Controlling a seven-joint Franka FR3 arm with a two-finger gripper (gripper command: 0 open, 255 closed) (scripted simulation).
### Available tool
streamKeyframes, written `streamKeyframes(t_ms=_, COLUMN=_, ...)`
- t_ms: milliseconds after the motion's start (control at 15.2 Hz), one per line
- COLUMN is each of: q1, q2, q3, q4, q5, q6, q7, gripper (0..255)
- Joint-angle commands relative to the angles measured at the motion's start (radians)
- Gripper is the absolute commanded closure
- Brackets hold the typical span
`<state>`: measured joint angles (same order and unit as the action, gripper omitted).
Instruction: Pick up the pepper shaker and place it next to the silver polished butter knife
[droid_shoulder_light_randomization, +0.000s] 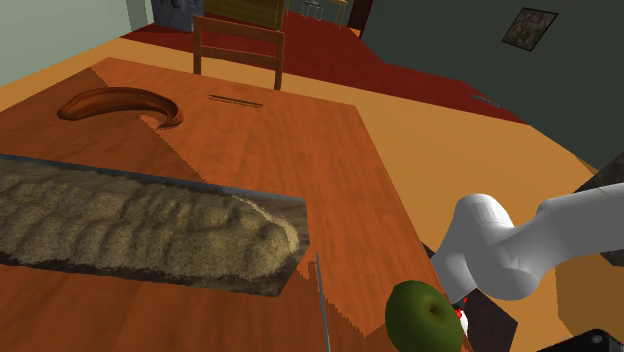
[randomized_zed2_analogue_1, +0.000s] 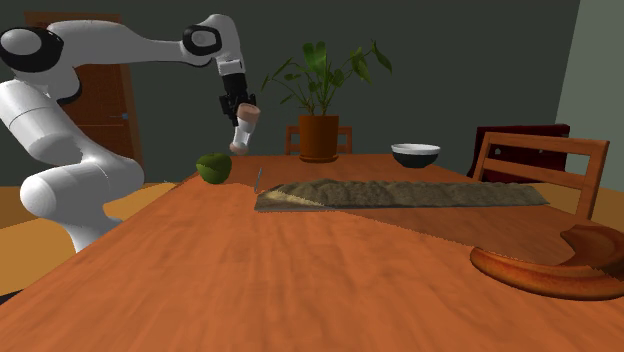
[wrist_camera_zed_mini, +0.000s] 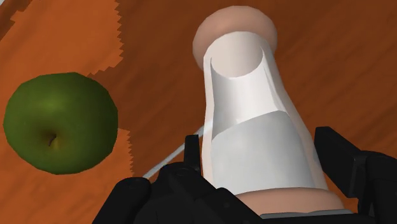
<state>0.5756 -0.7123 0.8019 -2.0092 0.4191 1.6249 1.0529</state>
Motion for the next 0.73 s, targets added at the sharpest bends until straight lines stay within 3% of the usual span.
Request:
streamKeyframes(t_ms=0, q1=-0.003, q2=0.007, q3=0.044, q4=0.032, q5=0.012, q6=-0.008, q7=0.048, gripper=255)
streamKeyframes(t_ms=132, q1=-0.006, q2=0.011, q3=0.079, q4=0.059, q5=0.022, q6=-0.016, q7=0.087, gripper=255)
streamKeyframes(t_ms=660, q1=0.015, q2=-0.02, q3=0.105, q4=-0.059, q5=0.054, q6=0.077, q7=0.075, gripper=255)
